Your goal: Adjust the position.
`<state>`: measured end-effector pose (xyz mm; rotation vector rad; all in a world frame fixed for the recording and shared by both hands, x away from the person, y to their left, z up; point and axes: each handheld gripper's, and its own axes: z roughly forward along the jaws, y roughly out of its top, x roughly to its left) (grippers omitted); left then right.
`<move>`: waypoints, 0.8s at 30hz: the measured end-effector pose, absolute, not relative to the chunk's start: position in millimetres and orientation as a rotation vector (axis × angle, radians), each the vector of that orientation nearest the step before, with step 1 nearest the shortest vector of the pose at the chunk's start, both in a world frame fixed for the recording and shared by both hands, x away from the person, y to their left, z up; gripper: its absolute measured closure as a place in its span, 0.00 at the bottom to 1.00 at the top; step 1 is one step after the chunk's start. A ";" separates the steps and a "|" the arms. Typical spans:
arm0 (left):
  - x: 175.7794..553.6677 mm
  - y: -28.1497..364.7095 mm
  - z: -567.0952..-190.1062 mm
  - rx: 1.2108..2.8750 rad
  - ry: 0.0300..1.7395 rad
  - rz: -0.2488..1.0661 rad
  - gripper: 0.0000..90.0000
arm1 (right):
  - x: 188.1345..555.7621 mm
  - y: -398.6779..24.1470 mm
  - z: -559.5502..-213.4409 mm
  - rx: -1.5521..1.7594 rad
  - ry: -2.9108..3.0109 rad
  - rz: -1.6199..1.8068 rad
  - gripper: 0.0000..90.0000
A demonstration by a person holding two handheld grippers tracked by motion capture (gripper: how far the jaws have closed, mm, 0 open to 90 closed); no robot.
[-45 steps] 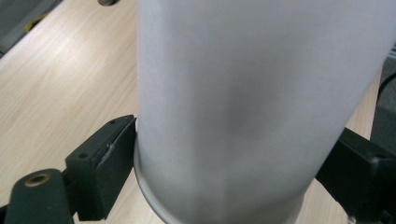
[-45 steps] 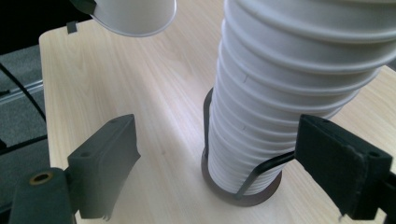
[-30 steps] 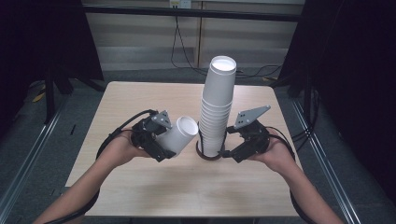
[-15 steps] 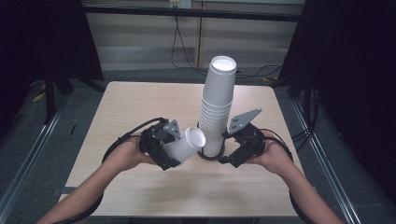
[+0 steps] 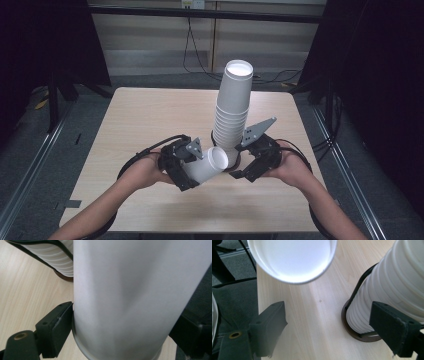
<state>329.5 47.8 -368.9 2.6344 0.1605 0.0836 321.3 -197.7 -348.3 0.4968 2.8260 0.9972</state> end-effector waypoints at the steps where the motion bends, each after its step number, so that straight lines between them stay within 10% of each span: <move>1: 328.2 46.7 -370.3 2.625 0.177 0.081 0.14 | 321.3 -196.5 -348.3 0.488 2.828 0.994 0.15; 24: 324.7 25.8 -374.2 2.659 0.110 0.076 0.14 | 318.3 -178.9 -347.7 0.384 2.924 0.917 0.15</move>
